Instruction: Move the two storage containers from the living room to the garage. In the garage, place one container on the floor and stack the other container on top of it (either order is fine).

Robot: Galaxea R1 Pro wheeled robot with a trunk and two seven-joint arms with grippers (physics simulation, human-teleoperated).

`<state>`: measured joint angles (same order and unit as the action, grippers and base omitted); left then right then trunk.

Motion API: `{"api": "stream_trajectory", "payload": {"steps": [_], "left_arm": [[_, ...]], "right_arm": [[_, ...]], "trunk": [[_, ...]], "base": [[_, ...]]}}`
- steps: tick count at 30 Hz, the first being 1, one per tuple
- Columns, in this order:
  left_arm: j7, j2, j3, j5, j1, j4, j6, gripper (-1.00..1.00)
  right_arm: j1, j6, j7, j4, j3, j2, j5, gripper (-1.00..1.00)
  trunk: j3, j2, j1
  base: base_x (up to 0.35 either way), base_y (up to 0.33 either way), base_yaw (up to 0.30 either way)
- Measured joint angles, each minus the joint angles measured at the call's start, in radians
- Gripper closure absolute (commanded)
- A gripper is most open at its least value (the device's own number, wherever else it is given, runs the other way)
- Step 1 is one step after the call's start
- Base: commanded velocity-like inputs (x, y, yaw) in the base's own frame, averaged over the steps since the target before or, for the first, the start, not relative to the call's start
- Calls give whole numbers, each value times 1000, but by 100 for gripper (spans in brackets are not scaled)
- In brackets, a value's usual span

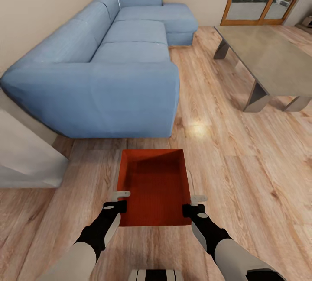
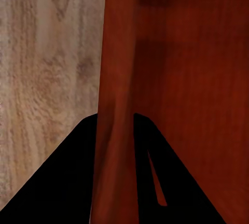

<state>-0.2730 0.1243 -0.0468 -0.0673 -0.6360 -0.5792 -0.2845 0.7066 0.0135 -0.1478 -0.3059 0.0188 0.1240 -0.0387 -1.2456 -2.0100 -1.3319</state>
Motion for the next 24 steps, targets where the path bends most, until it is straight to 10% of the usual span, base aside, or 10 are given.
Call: {"api": "stream_trajectory", "payload": {"steps": [24], "left_arm": [[0,1,1,2,0,0,0,100]], "right_arm": [[0,-1,0,0,0,0,1,100]], "trunk": [[75,168,92]], "base": [[0,0,0]]}}
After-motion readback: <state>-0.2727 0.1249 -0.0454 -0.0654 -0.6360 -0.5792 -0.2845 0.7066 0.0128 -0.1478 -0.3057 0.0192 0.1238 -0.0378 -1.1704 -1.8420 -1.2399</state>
